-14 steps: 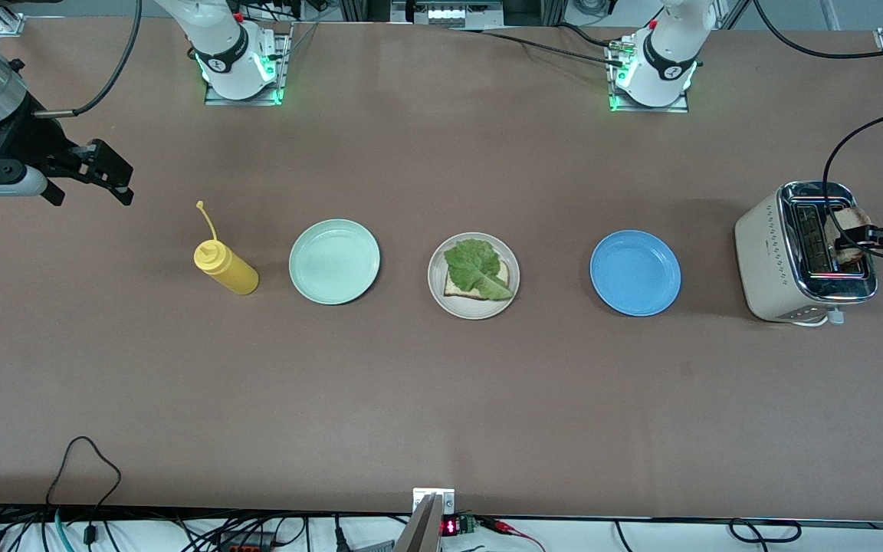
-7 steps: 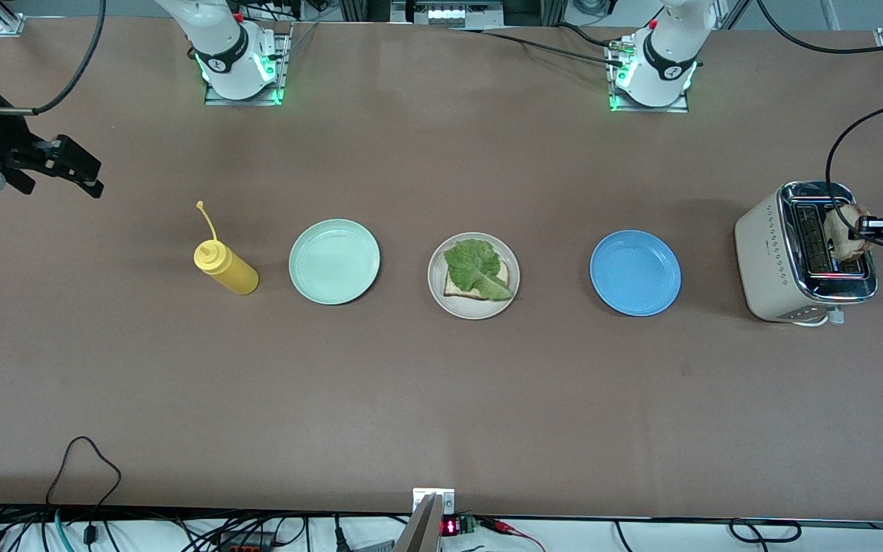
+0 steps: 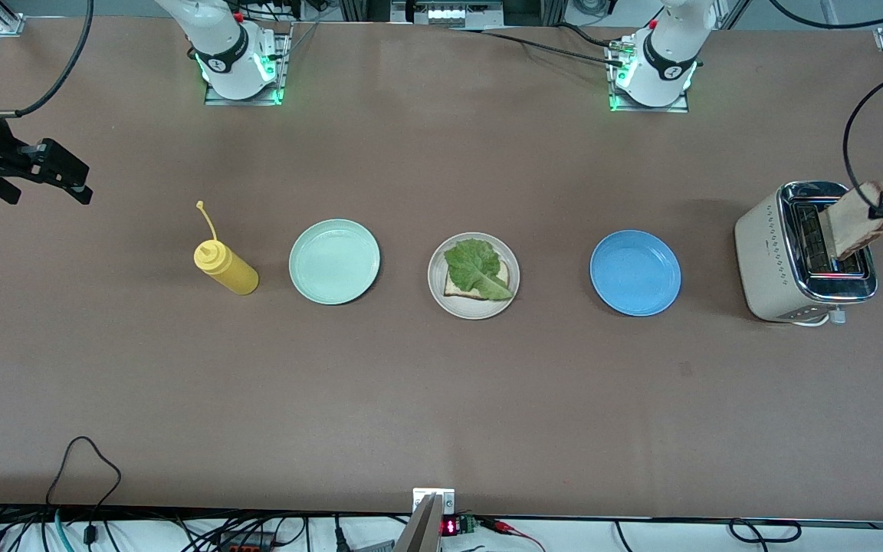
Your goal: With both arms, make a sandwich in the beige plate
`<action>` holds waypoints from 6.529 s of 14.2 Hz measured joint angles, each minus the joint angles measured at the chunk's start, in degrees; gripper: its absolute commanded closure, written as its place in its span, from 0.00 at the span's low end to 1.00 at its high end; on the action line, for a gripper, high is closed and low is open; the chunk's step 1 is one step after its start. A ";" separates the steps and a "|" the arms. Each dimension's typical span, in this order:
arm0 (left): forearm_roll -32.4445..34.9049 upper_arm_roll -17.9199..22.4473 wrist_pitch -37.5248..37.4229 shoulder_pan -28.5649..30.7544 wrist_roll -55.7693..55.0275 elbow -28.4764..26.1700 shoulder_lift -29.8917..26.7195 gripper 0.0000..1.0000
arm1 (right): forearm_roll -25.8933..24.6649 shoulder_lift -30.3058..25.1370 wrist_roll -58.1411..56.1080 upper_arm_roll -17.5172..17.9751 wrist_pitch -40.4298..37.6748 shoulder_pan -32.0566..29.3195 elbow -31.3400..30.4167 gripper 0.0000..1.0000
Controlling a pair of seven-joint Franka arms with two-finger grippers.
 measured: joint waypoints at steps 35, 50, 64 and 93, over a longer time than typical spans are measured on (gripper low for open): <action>-59.79 -24.76 16.53 -16.99 15.55 6.18 41.15 0.99 | 0.00 0.71 -0.32 -2.60 0.01 2.86 0.29 0.00; -58.38 -18.50 23.06 -23.43 16.43 4.85 41.64 0.00 | 0.26 0.74 -0.19 -3.36 -1.23 3.60 0.24 0.00; -35.74 -18.13 21.21 -23.66 9.82 6.38 29.92 0.00 | 1.34 0.77 -0.25 -3.36 -1.68 3.64 0.22 0.00; -6.91 4.82 1.36 -28.85 -22.84 0.43 -13.01 0.00 | 1.33 1.37 -0.30 -3.43 -2.36 3.76 0.21 0.00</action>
